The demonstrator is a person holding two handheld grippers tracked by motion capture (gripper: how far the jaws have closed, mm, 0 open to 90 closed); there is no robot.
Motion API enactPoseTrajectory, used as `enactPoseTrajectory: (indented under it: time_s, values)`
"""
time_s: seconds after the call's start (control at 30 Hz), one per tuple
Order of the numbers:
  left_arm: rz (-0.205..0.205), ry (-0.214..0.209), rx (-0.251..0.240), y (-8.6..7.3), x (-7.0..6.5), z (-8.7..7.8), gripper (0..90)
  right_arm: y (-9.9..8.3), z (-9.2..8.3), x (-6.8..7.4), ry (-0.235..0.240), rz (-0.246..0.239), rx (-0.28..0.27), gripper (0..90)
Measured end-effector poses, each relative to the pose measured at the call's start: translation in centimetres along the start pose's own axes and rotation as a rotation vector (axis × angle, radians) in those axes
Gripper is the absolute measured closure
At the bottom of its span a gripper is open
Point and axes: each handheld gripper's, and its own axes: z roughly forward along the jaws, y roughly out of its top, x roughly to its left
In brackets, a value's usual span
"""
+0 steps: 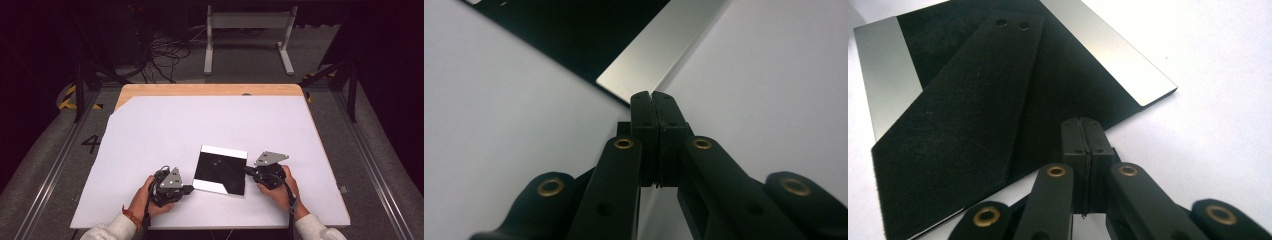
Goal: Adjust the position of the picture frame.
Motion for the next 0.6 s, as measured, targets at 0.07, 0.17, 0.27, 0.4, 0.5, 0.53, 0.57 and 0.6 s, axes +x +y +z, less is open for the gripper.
enactPoseTrajectory:
  time_s: [0.07,0.17,0.27,0.4,0.5,0.53,0.57,0.6]
  values:
    - [-0.018,0.001,-0.008,-0.18,0.34,-0.03,89.2,0.16,0.19,-0.11,0.000,0.000,-0.001,90.0]
    - [-0.019,0.001,-0.007,-0.04,0.30,0.16,89.3,0.26,0.35,-0.17,-0.002,-0.001,-0.003,90.0]
    - [-0.018,-0.008,-0.012,0.00,0.32,0.28,89.5,0.35,0.46,-0.19,0.000,-0.004,-0.003,90.0]
    - [-0.022,-0.015,-0.011,0.02,0.31,0.34,89.8,0.58,0.68,-0.21,-0.002,-0.006,-0.001,90.0]
    - [-0.027,-0.018,-0.012,0.02,0.35,0.35,89.8,0.68,0.81,-0.33,0.000,-0.001,-0.002,90.0]
    - [-0.029,-0.019,-0.016,0.01,0.37,0.37,89.9,0.72,0.87,-0.38,-0.005,0.001,-0.003,90.0]
    - [-0.034,-0.019,-0.018,0.00,0.35,0.38,89.9,0.89,1.04,-0.54,-0.015,0.003,-0.003,90.0]
    - [-0.034,-0.019,-0.018,0.00,0.35,0.38,89.9,0.89,1.04,-0.54,-0.015,0.003,-0.003,90.0]
